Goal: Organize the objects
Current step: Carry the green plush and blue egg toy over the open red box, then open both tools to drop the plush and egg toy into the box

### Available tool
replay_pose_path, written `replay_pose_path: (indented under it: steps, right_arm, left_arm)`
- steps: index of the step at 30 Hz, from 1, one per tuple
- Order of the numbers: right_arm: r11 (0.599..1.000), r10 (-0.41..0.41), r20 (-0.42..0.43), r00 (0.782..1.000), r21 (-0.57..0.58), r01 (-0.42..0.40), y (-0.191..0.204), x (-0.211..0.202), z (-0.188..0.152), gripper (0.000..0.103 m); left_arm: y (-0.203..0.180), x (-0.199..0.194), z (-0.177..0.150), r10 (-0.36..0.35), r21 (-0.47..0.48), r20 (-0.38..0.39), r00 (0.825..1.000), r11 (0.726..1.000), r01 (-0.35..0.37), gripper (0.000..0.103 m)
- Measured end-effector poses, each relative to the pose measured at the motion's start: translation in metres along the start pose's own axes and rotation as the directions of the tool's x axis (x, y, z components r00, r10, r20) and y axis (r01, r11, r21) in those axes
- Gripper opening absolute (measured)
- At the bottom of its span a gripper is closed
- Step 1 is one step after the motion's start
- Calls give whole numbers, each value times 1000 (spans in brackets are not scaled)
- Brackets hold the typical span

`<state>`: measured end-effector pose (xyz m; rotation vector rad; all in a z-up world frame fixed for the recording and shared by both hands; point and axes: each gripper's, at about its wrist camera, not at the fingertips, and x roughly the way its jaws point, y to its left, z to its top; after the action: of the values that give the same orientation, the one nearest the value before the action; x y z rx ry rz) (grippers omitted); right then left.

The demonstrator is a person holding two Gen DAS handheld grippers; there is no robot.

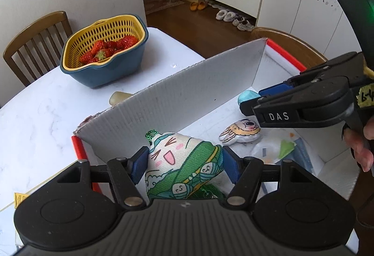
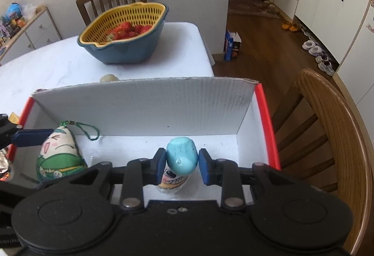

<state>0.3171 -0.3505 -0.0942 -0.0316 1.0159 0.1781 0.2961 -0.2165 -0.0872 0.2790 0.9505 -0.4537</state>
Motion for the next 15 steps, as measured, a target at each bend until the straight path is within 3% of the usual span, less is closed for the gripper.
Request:
replay_pose_path:
  steps: [15]
  right_arm:
    - [999,-28,-84,996,-20,27,-3,29,3,28]
  left_arm:
    - [2,30,6,4,-14,-78,997,1000,-5,68]
